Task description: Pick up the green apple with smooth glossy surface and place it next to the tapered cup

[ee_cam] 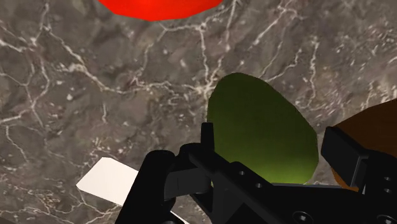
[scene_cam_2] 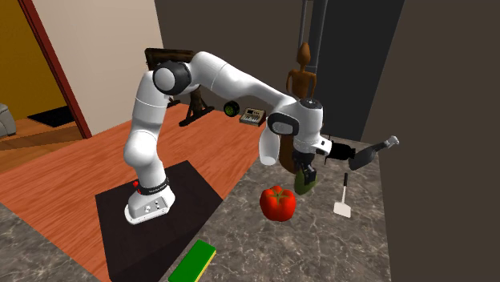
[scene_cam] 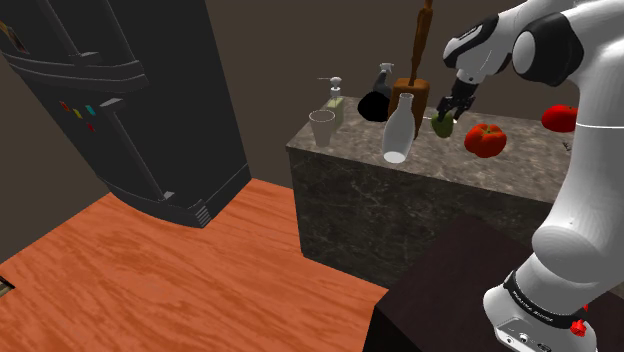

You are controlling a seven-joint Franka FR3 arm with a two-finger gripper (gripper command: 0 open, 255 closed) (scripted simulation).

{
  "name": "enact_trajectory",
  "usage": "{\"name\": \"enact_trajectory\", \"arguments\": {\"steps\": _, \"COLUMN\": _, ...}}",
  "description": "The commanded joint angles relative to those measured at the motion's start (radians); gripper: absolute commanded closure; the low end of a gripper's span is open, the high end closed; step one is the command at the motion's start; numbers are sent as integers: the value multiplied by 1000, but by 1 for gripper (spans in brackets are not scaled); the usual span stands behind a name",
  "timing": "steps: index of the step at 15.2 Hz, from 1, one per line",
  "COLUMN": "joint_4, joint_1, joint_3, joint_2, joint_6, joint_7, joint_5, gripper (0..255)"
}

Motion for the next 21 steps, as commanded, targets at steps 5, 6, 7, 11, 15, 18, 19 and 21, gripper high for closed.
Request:
{"name": "enact_trajectory", "arguments": {"steps": 5, "joint_4": 39, "joint_1": 5, "joint_3": -12, "joint_2": -30, "joint_6": -63, "joint_7": 23, "joint_5": -26, "gripper": 255}}
{"name": "enact_trajectory", "arguments": {"steps": 6, "joint_4": 46, "joint_1": 5, "joint_3": -14, "joint_2": -35, "joint_6": -74, "joint_7": 27, "joint_5": -30, "gripper": 255}}
{"name": "enact_trajectory", "arguments": {"steps": 7, "joint_4": 53, "joint_1": 6, "joint_3": -15, "joint_2": -40, "joint_6": -85, "joint_7": 31, "joint_5": -34, "gripper": 255}}
{"name": "enact_trajectory", "arguments": {"steps": 11, "joint_4": 86, "joint_1": 7, "joint_3": -21, "joint_2": -55, "joint_6": -130, "joint_7": 45, "joint_5": -48, "gripper": 255}}
{"name": "enact_trajectory", "arguments": {"steps": 15, "joint_4": 123, "joint_1": 7, "joint_3": -26, "joint_2": -68, "joint_6": -176, "joint_7": 58, "joint_5": -60, "gripper": 255}}
{"name": "enact_trajectory", "arguments": {"steps": 18, "joint_4": 153, "joint_1": 6, "joint_3": -29, "joint_2": -75, "joint_6": -212, "joint_7": 67, "joint_5": -67, "gripper": 255}}
{"name": "enact_trajectory", "arguments": {"steps": 19, "joint_4": 164, "joint_1": 5, "joint_3": -30, "joint_2": -77, "joint_6": -224, "joint_7": 70, "joint_5": -69, "gripper": 255}}
{"name": "enact_trajectory", "arguments": {"steps": 21, "joint_4": 187, "joint_1": 3, "joint_3": -31, "joint_2": -80, "joint_6": -249, "joint_7": 76, "joint_5": -73, "gripper": 255}}
